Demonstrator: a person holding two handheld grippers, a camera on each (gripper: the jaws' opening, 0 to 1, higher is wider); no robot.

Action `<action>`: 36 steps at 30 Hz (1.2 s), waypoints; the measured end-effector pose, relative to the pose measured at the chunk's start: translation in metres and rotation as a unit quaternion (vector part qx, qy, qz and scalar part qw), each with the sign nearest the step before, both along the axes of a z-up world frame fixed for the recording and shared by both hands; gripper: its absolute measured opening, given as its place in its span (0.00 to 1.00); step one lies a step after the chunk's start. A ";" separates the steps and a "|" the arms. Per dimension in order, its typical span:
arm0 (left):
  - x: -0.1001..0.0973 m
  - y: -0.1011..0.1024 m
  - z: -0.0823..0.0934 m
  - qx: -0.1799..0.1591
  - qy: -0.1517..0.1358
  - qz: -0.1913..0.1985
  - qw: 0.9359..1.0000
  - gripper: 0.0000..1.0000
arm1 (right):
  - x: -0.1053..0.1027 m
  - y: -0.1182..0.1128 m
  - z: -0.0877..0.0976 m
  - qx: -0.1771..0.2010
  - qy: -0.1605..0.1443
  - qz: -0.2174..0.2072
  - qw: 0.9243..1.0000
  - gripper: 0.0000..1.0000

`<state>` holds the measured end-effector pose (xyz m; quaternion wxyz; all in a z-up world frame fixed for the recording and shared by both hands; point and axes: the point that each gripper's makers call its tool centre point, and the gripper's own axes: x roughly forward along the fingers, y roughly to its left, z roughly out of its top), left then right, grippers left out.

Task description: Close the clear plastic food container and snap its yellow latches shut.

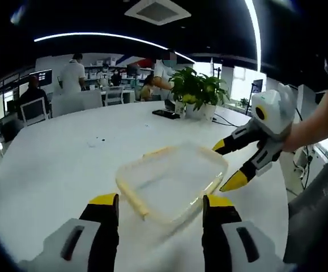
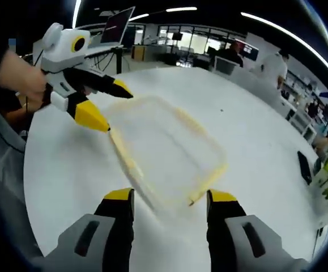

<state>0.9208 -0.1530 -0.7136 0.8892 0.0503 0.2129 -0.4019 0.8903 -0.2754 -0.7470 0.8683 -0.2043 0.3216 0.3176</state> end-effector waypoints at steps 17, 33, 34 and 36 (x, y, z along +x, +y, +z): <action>-0.003 -0.004 -0.019 0.019 -0.004 -0.018 1.000 0.48 | 0.007 -0.002 -0.019 -0.011 0.007 0.008 1.000 0.46; -0.010 0.004 -0.019 0.015 -0.006 -0.011 1.000 0.47 | 0.005 0.006 -0.021 -0.038 0.000 0.028 0.999 0.46; -0.012 0.007 -0.019 0.016 -0.007 -0.010 1.000 0.47 | 0.004 0.008 -0.021 -0.039 -0.001 0.031 0.999 0.46; -0.014 0.012 -0.018 0.018 -0.008 -0.006 1.000 0.47 | 0.003 0.013 -0.021 -0.041 -0.002 0.037 0.998 0.45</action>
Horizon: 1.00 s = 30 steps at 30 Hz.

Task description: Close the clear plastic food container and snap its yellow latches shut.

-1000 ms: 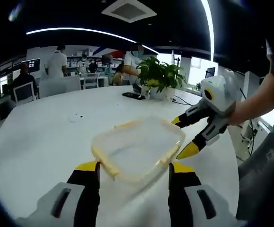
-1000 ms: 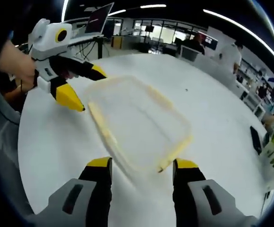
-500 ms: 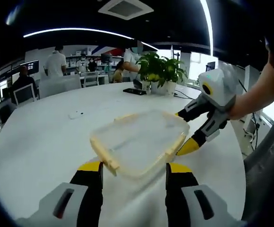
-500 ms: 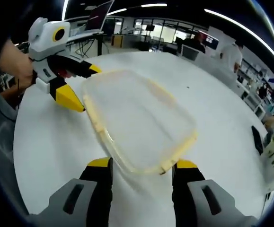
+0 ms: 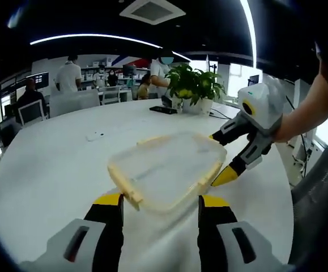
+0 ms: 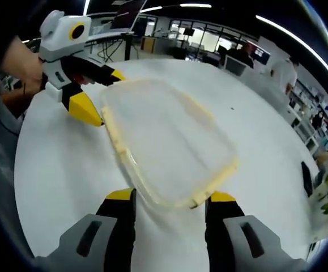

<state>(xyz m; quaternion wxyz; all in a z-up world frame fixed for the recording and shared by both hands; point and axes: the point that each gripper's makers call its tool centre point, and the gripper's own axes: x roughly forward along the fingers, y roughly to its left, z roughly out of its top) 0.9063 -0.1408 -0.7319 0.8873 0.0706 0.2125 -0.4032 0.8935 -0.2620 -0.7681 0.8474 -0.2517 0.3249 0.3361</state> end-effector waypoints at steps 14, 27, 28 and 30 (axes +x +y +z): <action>-0.002 0.034 0.000 0.005 0.000 0.031 1.000 0.46 | 0.003 0.032 0.001 0.001 -0.003 0.029 1.000 0.44; -0.003 0.043 0.003 -0.002 0.011 0.058 0.998 0.47 | -0.004 0.032 0.008 0.018 0.001 0.021 1.000 0.45; -0.004 0.045 0.007 -0.008 0.011 0.066 0.998 0.48 | -0.007 0.030 0.010 0.019 0.001 0.017 1.000 0.45; -0.007 0.050 0.013 -0.015 0.011 0.076 0.997 0.48 | -0.012 0.026 0.016 0.029 0.002 0.004 1.000 0.45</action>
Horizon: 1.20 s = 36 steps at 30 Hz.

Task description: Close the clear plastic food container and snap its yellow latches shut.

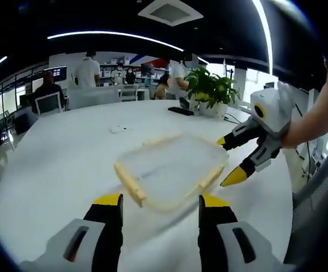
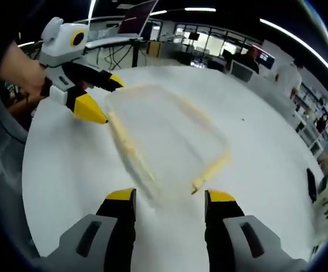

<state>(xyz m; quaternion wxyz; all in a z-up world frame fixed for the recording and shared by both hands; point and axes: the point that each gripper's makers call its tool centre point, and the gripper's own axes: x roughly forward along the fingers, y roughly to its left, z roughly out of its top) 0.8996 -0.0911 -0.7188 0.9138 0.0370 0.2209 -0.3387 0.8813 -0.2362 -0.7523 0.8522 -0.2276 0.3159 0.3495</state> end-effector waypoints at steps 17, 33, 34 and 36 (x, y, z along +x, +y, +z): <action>-0.067 0.031 0.040 -0.007 -0.017 0.054 0.998 0.49 | -0.053 -0.027 0.055 0.050 -0.033 -0.058 0.997 0.47; -0.125 0.051 0.064 -0.027 -0.021 0.121 0.992 0.47 | -0.120 -0.043 0.073 0.089 -0.044 -0.113 0.989 0.46; -0.129 0.053 0.065 -0.034 -0.022 0.127 0.991 0.47 | -0.125 -0.046 0.072 0.088 -0.041 -0.120 0.988 0.46; -0.134 0.056 0.066 -0.041 -0.017 0.135 0.990 0.47 | -0.130 -0.049 0.073 0.094 -0.040 -0.128 0.986 0.46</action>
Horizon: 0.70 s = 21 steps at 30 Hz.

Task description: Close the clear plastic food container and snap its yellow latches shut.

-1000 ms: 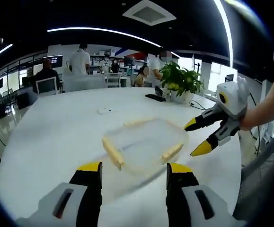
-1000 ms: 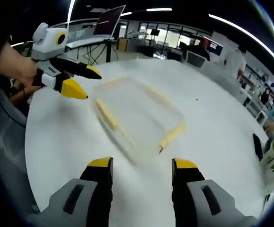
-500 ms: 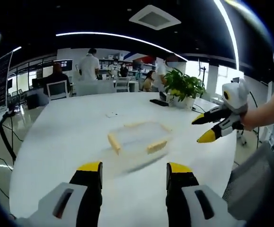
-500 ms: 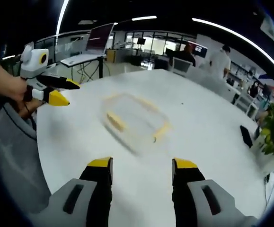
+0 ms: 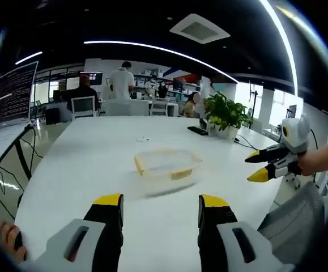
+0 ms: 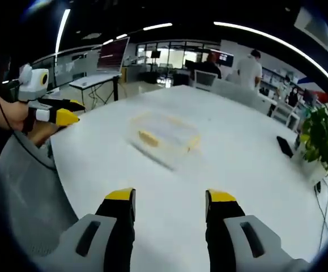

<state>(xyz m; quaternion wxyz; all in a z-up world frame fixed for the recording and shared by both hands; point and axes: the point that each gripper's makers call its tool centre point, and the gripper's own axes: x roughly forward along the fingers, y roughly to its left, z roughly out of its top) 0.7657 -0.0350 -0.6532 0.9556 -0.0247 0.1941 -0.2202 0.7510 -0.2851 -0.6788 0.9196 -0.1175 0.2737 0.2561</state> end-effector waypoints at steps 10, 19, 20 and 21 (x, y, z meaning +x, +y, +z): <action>-0.019 0.009 0.007 -0.016 0.004 0.024 1.000 0.48 | -0.019 -0.005 0.009 0.036 -0.005 -0.030 0.999 0.46; -0.026 0.005 0.008 -0.010 -0.003 0.014 1.000 0.48 | -0.029 -0.004 0.009 0.044 -0.003 -0.025 0.999 0.46; -0.026 0.005 0.008 -0.008 -0.002 0.012 1.000 0.48 | -0.029 -0.004 0.009 0.043 -0.003 -0.025 0.999 0.46; -0.027 0.003 0.008 -0.007 -0.003 0.009 1.000 0.48 | -0.029 -0.004 0.009 0.043 -0.005 -0.024 0.999 0.46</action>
